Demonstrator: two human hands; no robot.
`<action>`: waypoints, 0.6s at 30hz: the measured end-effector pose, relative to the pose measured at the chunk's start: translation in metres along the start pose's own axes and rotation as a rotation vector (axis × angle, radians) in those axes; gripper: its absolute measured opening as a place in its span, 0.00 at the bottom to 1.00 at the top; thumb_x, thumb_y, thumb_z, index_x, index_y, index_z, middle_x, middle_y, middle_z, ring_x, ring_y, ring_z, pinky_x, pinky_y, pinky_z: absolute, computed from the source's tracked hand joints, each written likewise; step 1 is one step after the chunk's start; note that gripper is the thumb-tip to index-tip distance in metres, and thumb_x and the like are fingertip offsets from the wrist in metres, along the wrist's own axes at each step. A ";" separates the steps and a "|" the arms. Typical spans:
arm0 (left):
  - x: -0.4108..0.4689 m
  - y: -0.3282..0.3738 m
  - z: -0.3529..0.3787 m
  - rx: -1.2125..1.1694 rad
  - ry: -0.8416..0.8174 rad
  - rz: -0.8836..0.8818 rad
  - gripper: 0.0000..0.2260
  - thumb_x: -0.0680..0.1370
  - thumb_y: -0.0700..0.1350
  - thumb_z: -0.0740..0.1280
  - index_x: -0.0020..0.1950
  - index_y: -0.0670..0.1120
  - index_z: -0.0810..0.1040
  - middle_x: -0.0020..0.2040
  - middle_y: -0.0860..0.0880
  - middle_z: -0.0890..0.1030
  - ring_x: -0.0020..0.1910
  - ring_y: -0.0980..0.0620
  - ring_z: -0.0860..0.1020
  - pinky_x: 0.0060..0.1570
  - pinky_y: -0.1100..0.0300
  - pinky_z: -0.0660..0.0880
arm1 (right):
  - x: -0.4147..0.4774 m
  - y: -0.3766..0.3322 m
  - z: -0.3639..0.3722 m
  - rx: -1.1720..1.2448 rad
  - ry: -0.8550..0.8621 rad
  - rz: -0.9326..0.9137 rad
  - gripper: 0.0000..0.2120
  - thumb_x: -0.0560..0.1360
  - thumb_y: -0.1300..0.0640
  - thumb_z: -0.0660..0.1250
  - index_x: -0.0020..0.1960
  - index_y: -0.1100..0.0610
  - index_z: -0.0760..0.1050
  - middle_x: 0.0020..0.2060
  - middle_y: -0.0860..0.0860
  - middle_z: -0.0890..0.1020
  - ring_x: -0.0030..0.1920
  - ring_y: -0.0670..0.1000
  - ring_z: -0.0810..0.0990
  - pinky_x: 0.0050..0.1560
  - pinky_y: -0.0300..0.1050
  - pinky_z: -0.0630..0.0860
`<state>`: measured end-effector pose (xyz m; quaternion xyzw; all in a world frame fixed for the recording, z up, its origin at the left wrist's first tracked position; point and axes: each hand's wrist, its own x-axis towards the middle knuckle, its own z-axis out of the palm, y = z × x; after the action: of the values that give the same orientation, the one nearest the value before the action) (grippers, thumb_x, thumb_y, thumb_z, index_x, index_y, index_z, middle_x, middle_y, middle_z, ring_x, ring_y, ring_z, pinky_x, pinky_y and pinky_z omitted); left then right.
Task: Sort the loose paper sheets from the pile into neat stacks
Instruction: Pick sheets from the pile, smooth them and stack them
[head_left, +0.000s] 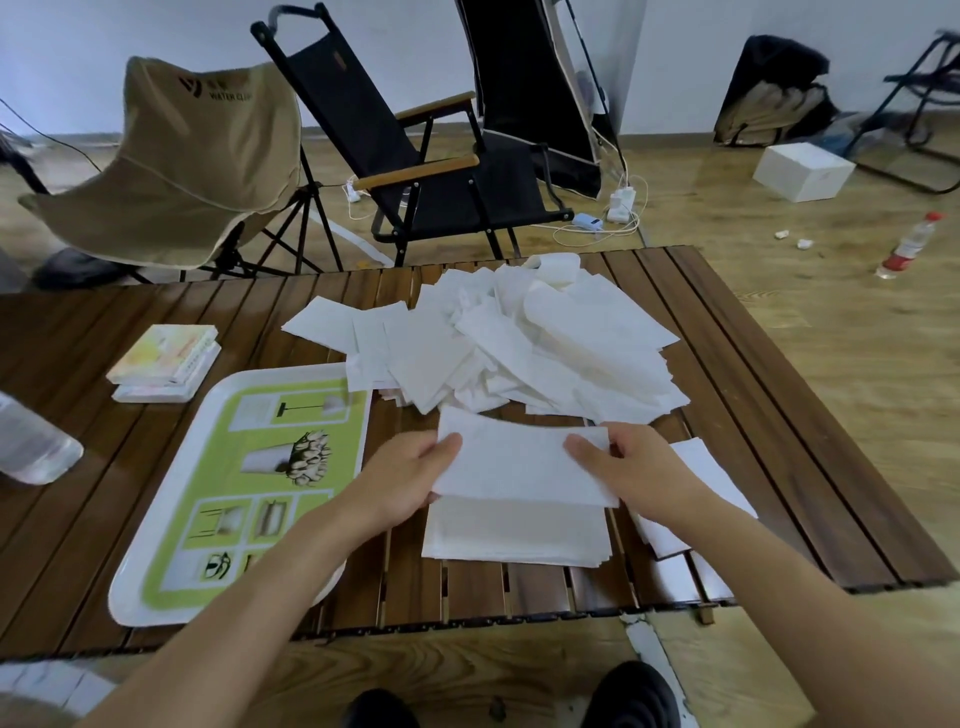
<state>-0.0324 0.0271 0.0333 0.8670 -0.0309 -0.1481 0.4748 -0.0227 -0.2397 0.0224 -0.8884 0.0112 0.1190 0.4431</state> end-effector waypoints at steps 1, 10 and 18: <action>0.002 -0.007 0.001 0.091 -0.035 -0.006 0.19 0.86 0.53 0.57 0.39 0.44 0.71 0.33 0.48 0.72 0.28 0.60 0.72 0.32 0.70 0.69 | -0.001 0.003 0.000 -0.134 -0.026 -0.008 0.19 0.81 0.43 0.65 0.39 0.57 0.73 0.29 0.50 0.74 0.28 0.45 0.71 0.32 0.36 0.66; 0.005 -0.021 0.024 0.680 -0.158 -0.080 0.21 0.87 0.56 0.51 0.37 0.50 0.66 0.36 0.51 0.72 0.36 0.50 0.72 0.39 0.53 0.67 | -0.004 0.008 0.003 -0.534 -0.059 0.036 0.20 0.80 0.39 0.64 0.37 0.51 0.66 0.34 0.48 0.74 0.32 0.45 0.73 0.33 0.38 0.65; 0.021 -0.015 0.009 1.013 0.138 -0.045 0.15 0.85 0.55 0.55 0.44 0.48 0.71 0.41 0.50 0.77 0.41 0.48 0.78 0.39 0.55 0.71 | -0.002 -0.001 0.003 -0.738 0.045 0.130 0.18 0.78 0.37 0.65 0.44 0.52 0.74 0.38 0.48 0.80 0.39 0.48 0.80 0.40 0.43 0.75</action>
<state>-0.0166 0.0235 0.0113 0.9965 -0.0486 -0.0672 -0.0074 -0.0255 -0.2370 0.0222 -0.9882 0.0338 0.1234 0.0844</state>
